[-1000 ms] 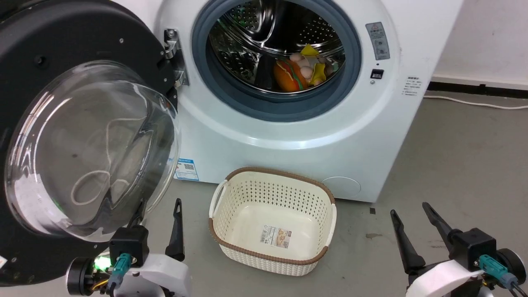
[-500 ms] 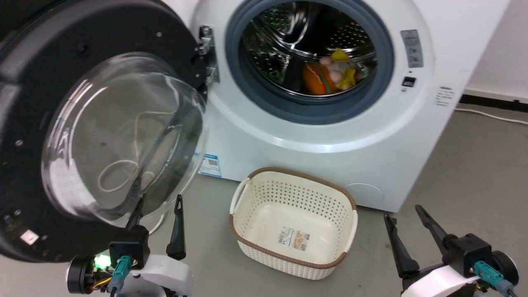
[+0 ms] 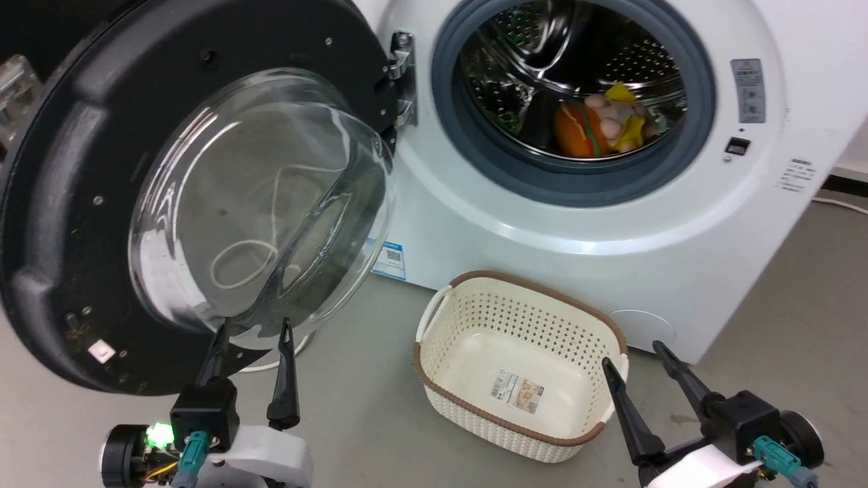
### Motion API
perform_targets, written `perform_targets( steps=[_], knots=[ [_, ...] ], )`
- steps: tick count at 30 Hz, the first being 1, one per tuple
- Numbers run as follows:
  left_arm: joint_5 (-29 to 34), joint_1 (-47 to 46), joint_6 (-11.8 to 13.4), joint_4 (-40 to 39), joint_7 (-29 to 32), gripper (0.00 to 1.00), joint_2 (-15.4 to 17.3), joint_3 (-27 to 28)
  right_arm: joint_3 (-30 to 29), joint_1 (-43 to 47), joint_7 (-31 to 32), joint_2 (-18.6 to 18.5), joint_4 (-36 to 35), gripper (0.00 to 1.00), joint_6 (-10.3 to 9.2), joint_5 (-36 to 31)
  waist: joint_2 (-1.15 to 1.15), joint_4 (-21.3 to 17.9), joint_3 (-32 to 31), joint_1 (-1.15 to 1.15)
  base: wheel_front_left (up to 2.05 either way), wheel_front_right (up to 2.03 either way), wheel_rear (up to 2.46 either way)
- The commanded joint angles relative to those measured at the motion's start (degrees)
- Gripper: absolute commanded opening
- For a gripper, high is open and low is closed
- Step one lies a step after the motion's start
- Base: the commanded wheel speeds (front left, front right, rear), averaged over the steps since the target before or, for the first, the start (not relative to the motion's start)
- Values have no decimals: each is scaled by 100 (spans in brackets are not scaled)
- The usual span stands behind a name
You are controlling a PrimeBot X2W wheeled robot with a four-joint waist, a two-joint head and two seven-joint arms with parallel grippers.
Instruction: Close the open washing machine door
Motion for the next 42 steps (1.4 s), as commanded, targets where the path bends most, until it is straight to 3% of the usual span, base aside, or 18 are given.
perform_targets(
  steps=[1,36,37,38,42],
  knots=[
    [-13,87,57,-60,-73,100,14,16,76,-61,-71,-58,34,100,2,59,0,76,28,0,0,0,0],
    [-123,362,484,-609,-503,100,24,293,593,-319,-501,-244,284,100,3,312,0,989,118,0,0,0,0],
    [-143,367,470,-610,-515,41,21,293,599,-314,-513,-245,291,100,3,320,0,1014,120,0,0,0,0],
    [-174,372,435,-611,-527,0,19,284,603,-310,-525,-247,297,100,3,327,0,1039,122,0,0,0,0],
    [-281,328,359,-677,-575,0,7,348,579,-294,-572,-257,299,100,3,345,0,1138,166,0,0,0,0]
  ],
)
